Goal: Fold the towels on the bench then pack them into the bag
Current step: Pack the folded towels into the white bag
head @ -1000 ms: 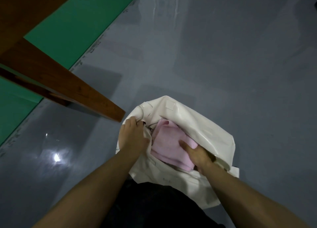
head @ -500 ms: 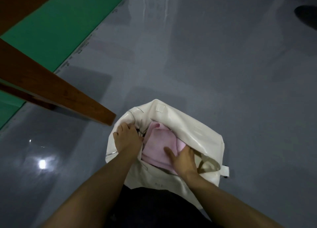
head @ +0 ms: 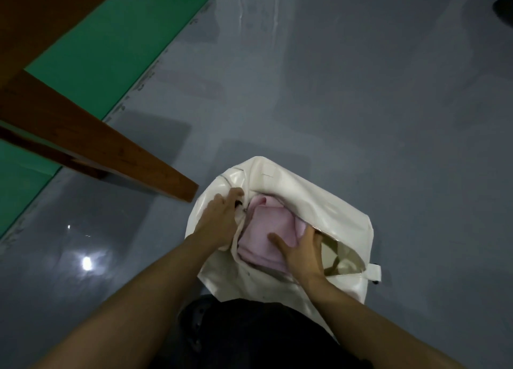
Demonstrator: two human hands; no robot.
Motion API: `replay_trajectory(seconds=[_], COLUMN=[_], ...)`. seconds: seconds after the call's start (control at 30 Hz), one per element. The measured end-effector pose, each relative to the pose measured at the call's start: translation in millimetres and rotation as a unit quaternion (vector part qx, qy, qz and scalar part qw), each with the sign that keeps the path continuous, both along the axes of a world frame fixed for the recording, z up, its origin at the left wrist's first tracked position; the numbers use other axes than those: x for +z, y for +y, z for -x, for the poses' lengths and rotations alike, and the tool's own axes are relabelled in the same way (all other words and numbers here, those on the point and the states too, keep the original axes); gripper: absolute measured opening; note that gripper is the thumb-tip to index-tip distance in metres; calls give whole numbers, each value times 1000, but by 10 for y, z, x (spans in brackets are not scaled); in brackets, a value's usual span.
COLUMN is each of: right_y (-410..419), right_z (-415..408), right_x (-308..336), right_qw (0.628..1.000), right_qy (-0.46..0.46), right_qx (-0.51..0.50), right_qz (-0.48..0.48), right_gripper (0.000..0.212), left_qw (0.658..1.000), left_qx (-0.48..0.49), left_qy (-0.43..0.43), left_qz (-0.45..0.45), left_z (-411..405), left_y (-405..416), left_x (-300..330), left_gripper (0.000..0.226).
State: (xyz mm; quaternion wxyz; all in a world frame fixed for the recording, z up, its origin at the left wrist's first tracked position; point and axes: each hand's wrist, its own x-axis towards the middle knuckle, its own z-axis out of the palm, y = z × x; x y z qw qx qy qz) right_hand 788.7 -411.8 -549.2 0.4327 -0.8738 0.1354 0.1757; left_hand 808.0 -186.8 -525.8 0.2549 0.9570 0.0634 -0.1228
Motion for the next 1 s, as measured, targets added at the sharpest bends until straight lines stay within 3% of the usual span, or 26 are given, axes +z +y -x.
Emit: replay_trajectory(seconds=[0.1, 0.23, 0.4, 0.47, 0.6, 0.8, 0.87, 0.93, 1.0], right_y=[-10, -52, -72, -59, -16, 26, 39, 91, 217], right_z=[34, 31, -2, -13, -18, -79, -68, -51, -54], right_x=[13, 29, 56, -2, -70, -84, -119, -146, -193], right_qw=[998, 994, 991, 993, 995, 985, 978, 974, 966], right_qy=[-22, -25, -9, -2, -3, -33, -55, -60, -62], right_qx=[55, 101, 131, 117, 92, 156, 189, 207, 237], right_qz=[15, 16, 19, 18, 48, 62, 66, 69, 82], right_gripper=[97, 90, 93, 96, 105, 112, 112, 113, 110], left_qw=[997, 986, 972, 968, 976, 969, 959, 939, 935], left_qx=[-20, 10, 164, 197, 184, 167, 196, 226, 207], left_qy=[43, -7, -35, -41, -85, -163, -135, -53, -19], left_qz=[-67, -169, -162, -151, -73, 85, 155, 255, 289], left_z=[-52, -73, -107, -143, -116, -7, -35, -47, -17], left_y=[64, -86, -270, -246, -126, -65, 36, 103, 162], left_x=[-53, -124, -170, -200, -250, -74, 118, 370, 536], left_gripper=[30, 65, 88, 82, 35, 26, 22, 19, 22])
